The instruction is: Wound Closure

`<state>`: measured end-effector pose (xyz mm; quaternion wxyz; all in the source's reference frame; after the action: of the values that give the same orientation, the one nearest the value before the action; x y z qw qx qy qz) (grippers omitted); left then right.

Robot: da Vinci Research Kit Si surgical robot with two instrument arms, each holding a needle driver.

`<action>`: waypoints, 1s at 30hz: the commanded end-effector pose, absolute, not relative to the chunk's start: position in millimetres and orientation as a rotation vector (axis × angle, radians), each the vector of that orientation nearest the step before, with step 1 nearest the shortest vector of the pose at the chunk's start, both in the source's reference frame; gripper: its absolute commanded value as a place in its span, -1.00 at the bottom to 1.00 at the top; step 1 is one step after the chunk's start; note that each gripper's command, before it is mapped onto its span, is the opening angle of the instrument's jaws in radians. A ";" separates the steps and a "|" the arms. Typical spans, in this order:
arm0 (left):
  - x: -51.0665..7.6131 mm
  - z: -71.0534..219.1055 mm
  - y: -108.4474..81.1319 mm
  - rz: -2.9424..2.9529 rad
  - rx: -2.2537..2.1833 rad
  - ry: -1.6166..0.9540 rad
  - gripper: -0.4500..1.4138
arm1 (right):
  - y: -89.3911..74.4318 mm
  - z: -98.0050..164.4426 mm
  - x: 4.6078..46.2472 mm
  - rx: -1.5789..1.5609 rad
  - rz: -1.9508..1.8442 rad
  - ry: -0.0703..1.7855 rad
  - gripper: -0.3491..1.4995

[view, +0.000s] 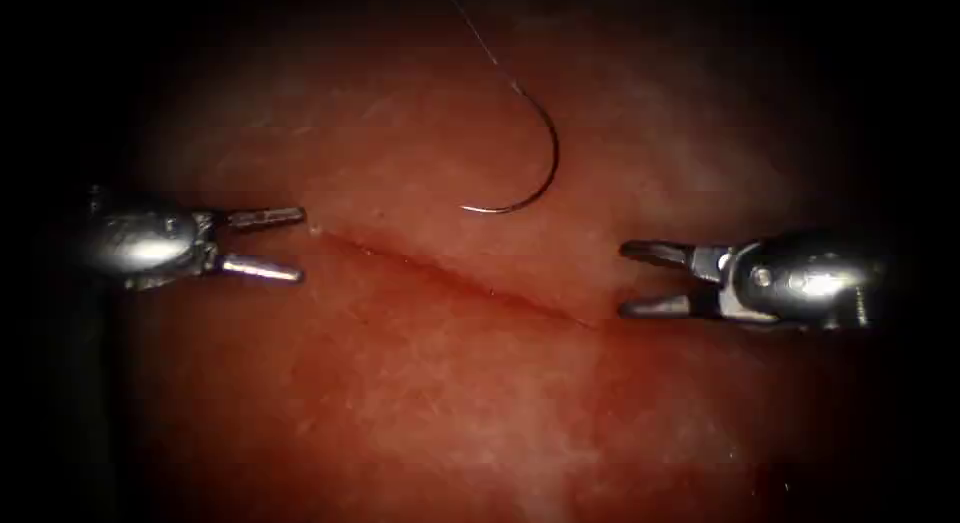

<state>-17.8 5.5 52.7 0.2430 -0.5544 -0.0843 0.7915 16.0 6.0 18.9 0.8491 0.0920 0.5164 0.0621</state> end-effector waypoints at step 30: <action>-25.9 53.9 5.6 2.138 -1.258 -0.182 0.13 | 4.3 19.1 16.9 0.212 0.172 1.068 0.20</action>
<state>-25.9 7.3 53.6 0.3241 -0.4729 -0.0663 0.8167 16.2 5.5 18.7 0.8525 0.0975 0.5071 0.0816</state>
